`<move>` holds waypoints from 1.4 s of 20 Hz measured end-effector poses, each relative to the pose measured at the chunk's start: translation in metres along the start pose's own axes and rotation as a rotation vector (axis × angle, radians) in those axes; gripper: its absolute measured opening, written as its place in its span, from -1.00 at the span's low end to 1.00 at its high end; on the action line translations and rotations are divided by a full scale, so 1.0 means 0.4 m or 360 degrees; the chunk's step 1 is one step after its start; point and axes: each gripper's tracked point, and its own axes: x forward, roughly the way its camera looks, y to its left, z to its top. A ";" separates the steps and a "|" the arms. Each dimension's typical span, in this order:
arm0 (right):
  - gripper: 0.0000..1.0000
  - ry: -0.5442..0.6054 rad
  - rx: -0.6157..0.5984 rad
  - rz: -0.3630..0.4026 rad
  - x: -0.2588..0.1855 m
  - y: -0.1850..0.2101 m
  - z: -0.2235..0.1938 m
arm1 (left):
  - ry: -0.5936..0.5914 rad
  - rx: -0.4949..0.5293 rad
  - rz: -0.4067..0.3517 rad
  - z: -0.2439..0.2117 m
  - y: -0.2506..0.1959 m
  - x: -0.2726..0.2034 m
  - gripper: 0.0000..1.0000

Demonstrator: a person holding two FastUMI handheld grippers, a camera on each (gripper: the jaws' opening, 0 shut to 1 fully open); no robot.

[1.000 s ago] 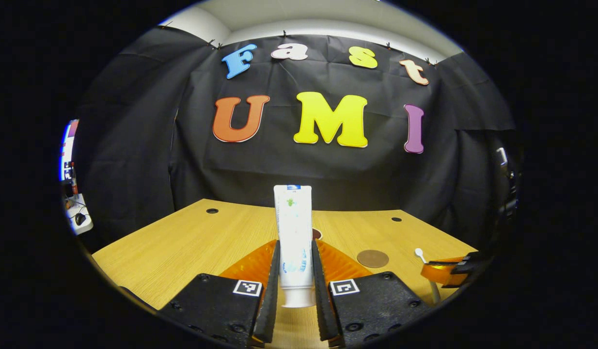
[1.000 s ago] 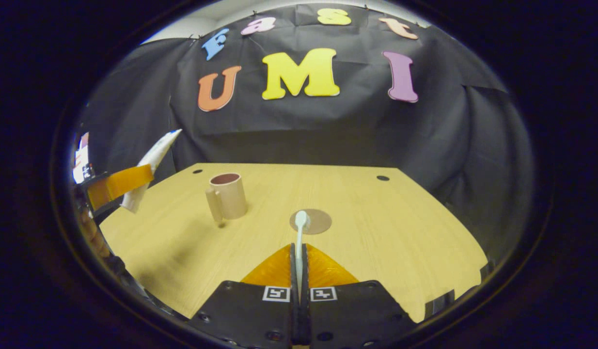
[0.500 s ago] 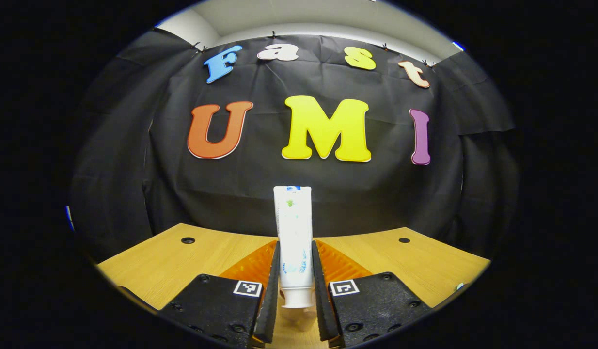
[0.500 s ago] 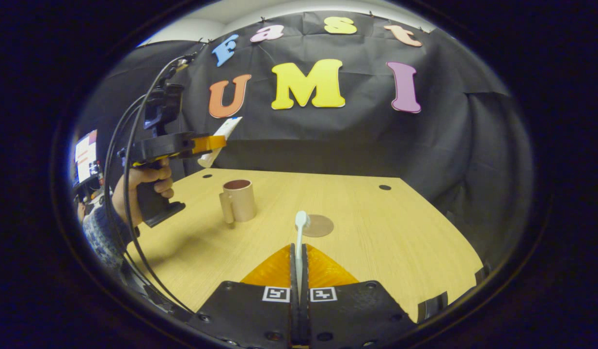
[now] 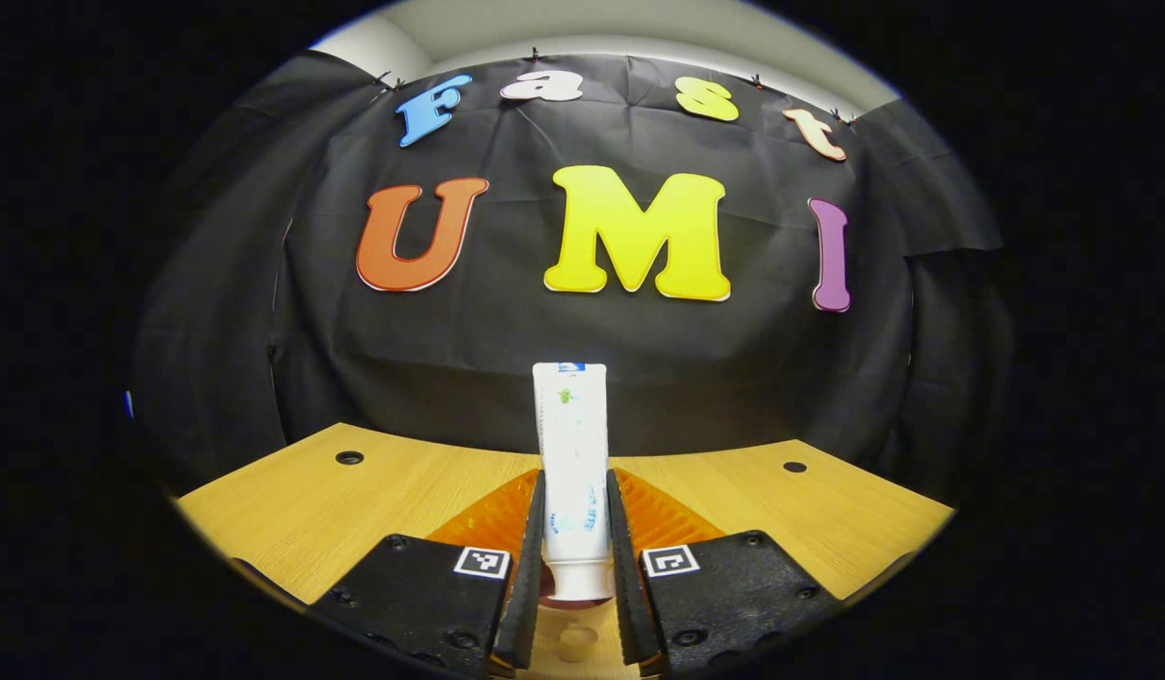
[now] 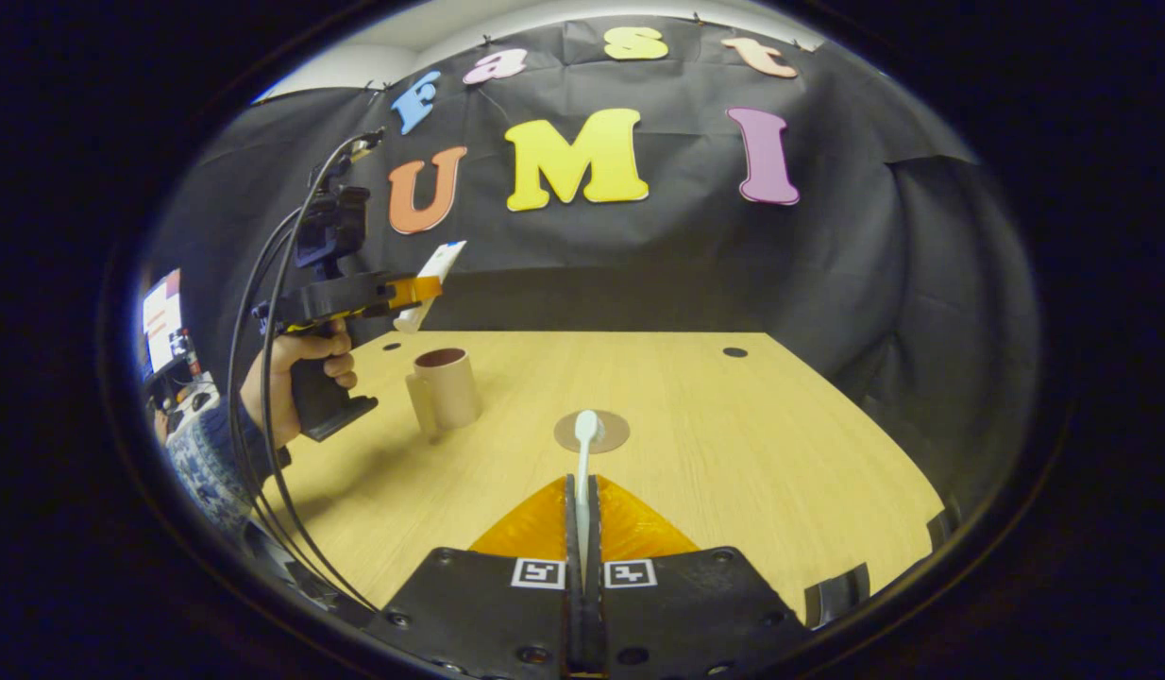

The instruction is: Put the toothbrush and toothpaste on the desktop into the cup, then pick up the cup and place it on the coaster on the desktop.

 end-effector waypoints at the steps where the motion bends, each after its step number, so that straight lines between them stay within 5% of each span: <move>1: -0.99 0.0001 -0.0004 0.0000 0.000 0.000 0.000 | 0.0005 -0.0002 -0.0003 -0.003 -0.002 -0.003 -0.26; 22: -0.99 -0.0003 -0.0012 0.0016 0.002 -0.001 -0.010 | 0.0033 0.0047 0.0034 -0.018 0.027 0.015 -0.07; 28: -0.99 -0.0012 -0.0020 0.0016 0.005 0.002 -0.010 | 0.0030 0.0095 0.0080 -0.017 0.041 0.005 0.75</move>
